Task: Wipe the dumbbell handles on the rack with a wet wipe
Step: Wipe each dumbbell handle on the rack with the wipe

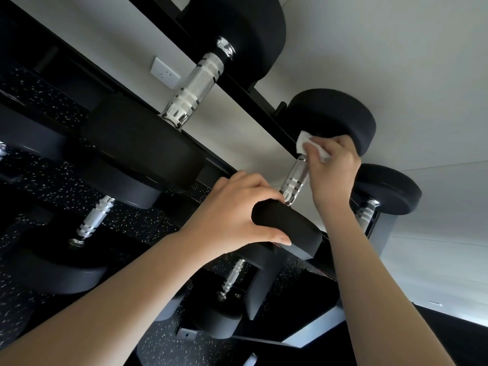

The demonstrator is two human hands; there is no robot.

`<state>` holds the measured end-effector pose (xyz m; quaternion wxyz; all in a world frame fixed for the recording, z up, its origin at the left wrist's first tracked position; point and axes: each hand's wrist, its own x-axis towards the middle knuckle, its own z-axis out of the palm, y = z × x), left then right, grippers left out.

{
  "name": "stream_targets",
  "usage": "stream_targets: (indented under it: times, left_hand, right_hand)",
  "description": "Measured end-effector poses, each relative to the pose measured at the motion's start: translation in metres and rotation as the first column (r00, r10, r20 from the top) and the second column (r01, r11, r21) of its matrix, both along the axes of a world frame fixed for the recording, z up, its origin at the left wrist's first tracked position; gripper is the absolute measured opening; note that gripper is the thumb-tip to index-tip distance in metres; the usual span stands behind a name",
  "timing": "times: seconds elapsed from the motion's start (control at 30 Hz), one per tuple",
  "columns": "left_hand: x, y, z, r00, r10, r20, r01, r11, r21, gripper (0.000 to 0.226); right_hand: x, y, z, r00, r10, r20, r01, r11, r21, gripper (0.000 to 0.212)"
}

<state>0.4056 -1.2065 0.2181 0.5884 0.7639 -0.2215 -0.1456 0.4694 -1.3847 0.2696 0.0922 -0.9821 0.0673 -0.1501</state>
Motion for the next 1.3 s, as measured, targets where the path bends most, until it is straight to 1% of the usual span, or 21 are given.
stream_targets:
  times: [0.07,0.1,0.17,0.23,0.3,0.33,0.53,0.7,0.8,0.9,1.0,1.13,1.2,1.3]
  left_hand:
    - [0.000,0.000,0.000,1.000,0.000,-0.003,0.000,1.000,-0.003,0.061]
    - [0.000,0.000,0.000,1.000,0.000,-0.003,0.000,1.000,0.000,0.060]
    - [0.001,0.000,0.001,1.000,-0.001,-0.004,0.001,1.000,0.010,0.061]
    - [0.001,0.000,0.002,1.000,-0.003,0.001,0.003,1.000,0.022,0.062]
    - [0.001,0.001,0.003,1.000,-0.005,0.004,0.005,1.000,0.027,0.062]
    - [0.001,0.001,0.004,1.000,-0.007,0.003,0.007,1.000,0.026,0.061]
    - [0.001,0.002,0.009,1.000,-0.012,-0.003,0.012,0.999,0.046,0.057]
    - [0.002,0.003,0.018,0.998,-0.043,0.040,0.037,0.992,0.125,0.064]
    - [0.002,0.001,0.026,0.995,-0.071,0.072,0.056,0.979,0.194,0.067]
    - [-0.001,-0.008,0.036,0.985,-0.101,0.141,0.062,0.964,0.257,0.068]
    - [-0.006,-0.026,0.045,0.957,-0.141,0.253,0.059,0.950,0.308,0.063]
    - [-0.017,-0.065,0.060,0.921,-0.197,0.336,0.077,0.938,0.339,0.055]
    - [-0.025,-0.087,0.068,0.908,-0.219,0.358,0.085,0.932,0.353,0.052]
    - [-0.041,-0.123,0.078,0.907,-0.244,0.342,0.111,0.924,0.366,0.046]
  right_hand:
    - [0.000,0.000,-0.003,0.999,-0.022,0.033,0.021,0.999,0.027,0.018]
    - [0.000,-0.001,-0.002,0.999,-0.028,0.025,0.027,0.999,0.044,0.018]
    - [-0.005,-0.003,0.000,0.999,-0.004,-0.041,0.008,0.996,0.084,0.017]
    - [-0.016,-0.006,0.002,0.993,0.058,-0.104,-0.047,0.993,0.108,0.015]
    - [-0.021,-0.008,0.004,0.990,0.091,-0.111,-0.078,0.991,0.113,0.014]
    - [-0.019,-0.010,0.005,0.992,0.079,-0.102,-0.068,0.991,0.113,0.015]
    - [-0.010,-0.013,0.003,0.998,-0.062,0.011,0.059,0.981,0.184,0.014]
    - [-0.034,-0.017,0.005,0.994,-0.091,-0.062,0.108,0.910,0.401,0.007]
    - [-0.051,-0.020,0.020,0.990,-0.138,-0.017,0.129,0.870,0.476,0.008]
    - [-0.074,-0.031,0.037,0.979,-0.203,0.012,0.168,0.842,0.513,0.007]
    - [-0.101,-0.050,0.049,0.964,-0.263,0.031,0.209,0.827,0.522,0.009]
    - [-0.136,-0.091,0.056,0.920,-0.382,0.082,0.276,0.783,0.557,0.010]
    - [-0.152,-0.118,0.058,0.890,-0.443,0.106,0.299,0.744,0.598,0.007]
    - [-0.174,-0.158,0.061,0.864,-0.494,0.100,0.330,0.705,0.627,0.006]
